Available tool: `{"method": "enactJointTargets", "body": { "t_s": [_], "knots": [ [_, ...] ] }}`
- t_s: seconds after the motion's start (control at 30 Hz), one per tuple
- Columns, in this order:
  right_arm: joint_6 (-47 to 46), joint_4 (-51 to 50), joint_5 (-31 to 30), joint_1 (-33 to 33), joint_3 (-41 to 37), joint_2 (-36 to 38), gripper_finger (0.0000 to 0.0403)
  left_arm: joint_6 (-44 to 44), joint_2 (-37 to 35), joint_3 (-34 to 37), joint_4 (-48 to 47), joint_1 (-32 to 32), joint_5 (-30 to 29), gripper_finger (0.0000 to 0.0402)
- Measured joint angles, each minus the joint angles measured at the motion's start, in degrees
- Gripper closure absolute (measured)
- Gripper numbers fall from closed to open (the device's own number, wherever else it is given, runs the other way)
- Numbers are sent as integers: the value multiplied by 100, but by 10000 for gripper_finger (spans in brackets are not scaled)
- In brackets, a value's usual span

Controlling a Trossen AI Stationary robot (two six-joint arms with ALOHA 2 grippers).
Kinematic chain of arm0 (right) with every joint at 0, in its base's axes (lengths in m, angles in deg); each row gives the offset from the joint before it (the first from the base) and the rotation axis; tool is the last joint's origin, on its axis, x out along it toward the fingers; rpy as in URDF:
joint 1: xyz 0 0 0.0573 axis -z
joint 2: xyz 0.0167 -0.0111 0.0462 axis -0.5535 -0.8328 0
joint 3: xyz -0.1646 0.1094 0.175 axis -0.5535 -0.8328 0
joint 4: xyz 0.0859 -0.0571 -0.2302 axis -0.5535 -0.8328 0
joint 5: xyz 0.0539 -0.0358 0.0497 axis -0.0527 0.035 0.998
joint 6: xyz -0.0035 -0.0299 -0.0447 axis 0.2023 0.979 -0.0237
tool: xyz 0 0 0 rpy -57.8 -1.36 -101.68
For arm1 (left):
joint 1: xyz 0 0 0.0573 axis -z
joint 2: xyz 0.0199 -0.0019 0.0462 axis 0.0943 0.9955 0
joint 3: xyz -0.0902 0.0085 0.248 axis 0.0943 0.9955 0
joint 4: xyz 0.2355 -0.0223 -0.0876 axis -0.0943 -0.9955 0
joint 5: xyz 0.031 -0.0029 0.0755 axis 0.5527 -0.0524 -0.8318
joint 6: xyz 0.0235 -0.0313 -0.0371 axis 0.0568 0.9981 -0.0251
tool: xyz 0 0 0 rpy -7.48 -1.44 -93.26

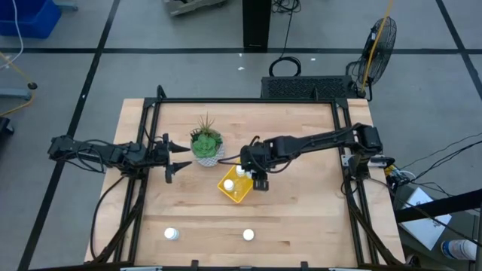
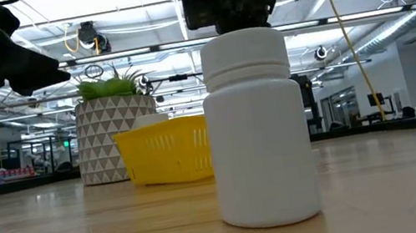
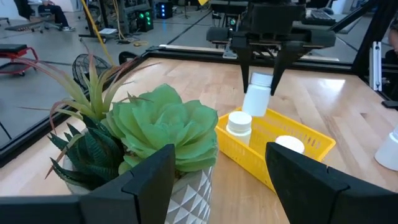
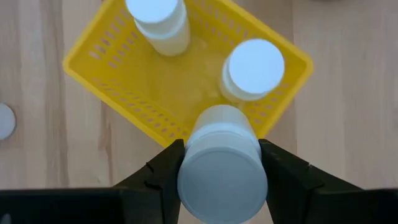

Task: Pick and place pill bottles into a basket
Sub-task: Put the white pill bottle into the yellow basket

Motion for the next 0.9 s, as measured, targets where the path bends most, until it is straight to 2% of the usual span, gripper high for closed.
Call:
{"method": "enactJointTargets", "body": {
  "t_s": [0.9],
  "knots": [
    [-48,482,162,12,-369,-189,243,-14,0,0,14,2,-2,149]
  ]
}}
